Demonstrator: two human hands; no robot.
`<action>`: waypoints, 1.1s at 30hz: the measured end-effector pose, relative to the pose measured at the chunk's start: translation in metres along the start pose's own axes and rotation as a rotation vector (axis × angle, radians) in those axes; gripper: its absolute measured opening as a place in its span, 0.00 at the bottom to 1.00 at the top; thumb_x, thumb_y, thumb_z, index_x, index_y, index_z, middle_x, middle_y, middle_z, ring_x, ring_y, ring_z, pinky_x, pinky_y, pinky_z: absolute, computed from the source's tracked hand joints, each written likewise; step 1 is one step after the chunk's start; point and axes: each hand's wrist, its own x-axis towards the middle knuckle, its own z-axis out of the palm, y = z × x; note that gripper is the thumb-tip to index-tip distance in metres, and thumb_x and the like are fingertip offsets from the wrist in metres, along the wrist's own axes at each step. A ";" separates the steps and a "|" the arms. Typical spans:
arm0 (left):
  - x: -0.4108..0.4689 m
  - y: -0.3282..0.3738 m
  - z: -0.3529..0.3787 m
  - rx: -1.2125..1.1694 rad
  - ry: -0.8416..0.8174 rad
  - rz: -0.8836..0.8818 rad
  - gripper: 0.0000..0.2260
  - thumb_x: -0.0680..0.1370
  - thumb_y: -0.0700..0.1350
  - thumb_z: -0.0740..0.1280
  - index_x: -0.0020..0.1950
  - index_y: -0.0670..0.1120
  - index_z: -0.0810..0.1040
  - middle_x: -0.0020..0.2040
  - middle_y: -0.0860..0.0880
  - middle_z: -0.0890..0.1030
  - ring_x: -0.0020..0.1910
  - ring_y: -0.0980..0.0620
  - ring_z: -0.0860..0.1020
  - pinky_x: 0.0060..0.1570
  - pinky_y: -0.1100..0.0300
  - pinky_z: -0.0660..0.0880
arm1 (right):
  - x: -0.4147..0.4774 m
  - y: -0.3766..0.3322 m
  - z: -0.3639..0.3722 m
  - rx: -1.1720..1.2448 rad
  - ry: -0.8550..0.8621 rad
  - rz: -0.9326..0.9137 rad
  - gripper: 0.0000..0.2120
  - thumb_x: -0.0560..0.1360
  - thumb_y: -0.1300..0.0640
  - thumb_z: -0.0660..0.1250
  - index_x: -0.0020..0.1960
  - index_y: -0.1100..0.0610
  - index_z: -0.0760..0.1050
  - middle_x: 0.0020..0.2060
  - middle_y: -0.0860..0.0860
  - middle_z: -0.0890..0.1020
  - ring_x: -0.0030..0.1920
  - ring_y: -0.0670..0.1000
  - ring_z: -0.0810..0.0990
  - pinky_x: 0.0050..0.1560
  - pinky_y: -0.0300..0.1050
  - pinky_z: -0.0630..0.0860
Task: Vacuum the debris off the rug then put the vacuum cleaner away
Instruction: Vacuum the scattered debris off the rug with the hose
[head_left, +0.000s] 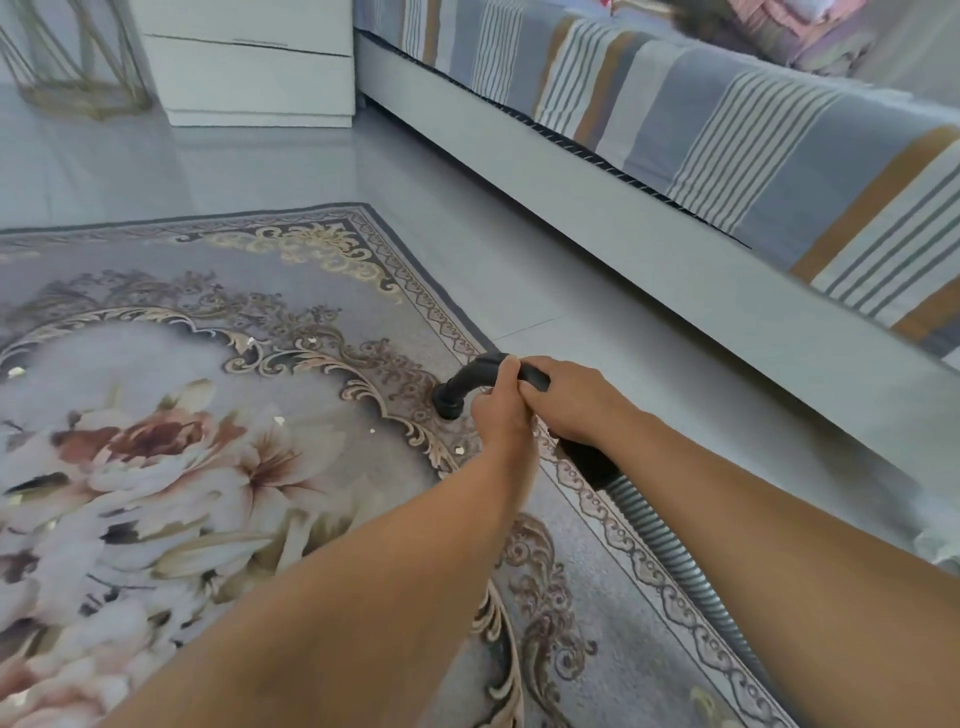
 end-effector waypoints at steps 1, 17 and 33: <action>-0.001 0.003 -0.001 0.011 0.000 0.004 0.14 0.75 0.43 0.68 0.55 0.34 0.77 0.40 0.44 0.80 0.37 0.48 0.79 0.38 0.57 0.76 | 0.000 -0.002 0.000 -0.013 0.008 -0.004 0.18 0.80 0.44 0.55 0.69 0.41 0.67 0.46 0.46 0.77 0.37 0.47 0.80 0.32 0.38 0.69; -0.055 -0.073 0.024 0.235 0.096 0.043 0.26 0.76 0.51 0.67 0.68 0.35 0.71 0.62 0.36 0.77 0.61 0.37 0.77 0.57 0.47 0.76 | -0.051 0.084 -0.023 0.173 -0.129 -0.062 0.16 0.81 0.45 0.57 0.69 0.43 0.68 0.43 0.47 0.79 0.33 0.48 0.80 0.29 0.38 0.75; -0.045 -0.075 0.011 0.290 0.136 0.152 0.17 0.79 0.48 0.65 0.56 0.34 0.76 0.42 0.39 0.81 0.37 0.48 0.76 0.36 0.57 0.72 | -0.047 0.091 0.003 0.026 0.022 -0.159 0.17 0.79 0.40 0.56 0.68 0.34 0.65 0.45 0.45 0.82 0.29 0.47 0.80 0.39 0.47 0.82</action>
